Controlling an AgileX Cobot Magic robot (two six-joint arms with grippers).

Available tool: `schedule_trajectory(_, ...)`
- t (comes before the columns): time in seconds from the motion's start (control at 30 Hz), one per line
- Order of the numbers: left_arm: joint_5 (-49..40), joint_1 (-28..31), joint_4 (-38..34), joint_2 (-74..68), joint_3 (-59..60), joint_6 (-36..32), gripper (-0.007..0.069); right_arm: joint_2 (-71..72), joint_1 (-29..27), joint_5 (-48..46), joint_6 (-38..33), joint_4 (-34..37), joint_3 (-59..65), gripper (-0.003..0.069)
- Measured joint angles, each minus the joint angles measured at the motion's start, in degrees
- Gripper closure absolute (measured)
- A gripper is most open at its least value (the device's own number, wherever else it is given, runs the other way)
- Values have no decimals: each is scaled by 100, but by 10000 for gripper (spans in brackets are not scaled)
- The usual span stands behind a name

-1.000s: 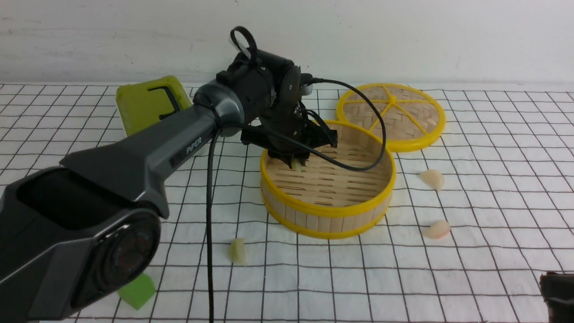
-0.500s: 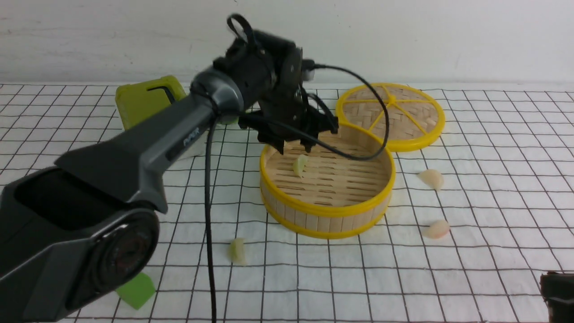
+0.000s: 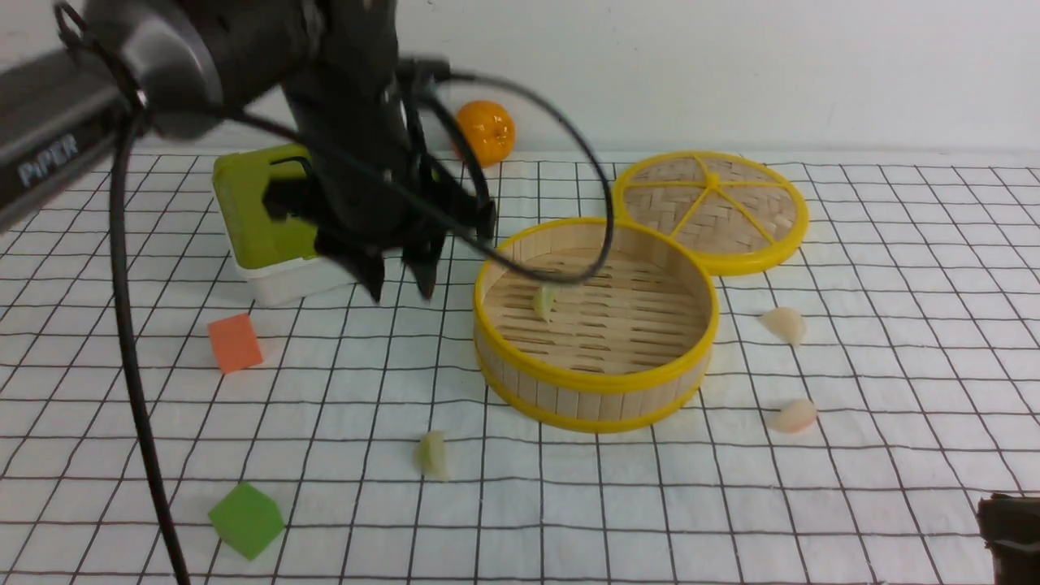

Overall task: Put the dumplings into the steamer on the table with the white tablecloth.
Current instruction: 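Reach for and grasp a dumpling on the table with the left gripper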

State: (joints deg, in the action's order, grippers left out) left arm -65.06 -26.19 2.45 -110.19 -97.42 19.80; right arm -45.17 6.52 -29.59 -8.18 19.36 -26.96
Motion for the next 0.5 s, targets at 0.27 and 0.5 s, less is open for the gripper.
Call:
schedule_trajectory(0.27,1371,-12,-161,-37,1297,238,295,0,0,0,0,0,0,621)
schedule_trajectory(0.5,1582,-12,-245,-494,1325,76,295,0,0,12,0,0,0,618)
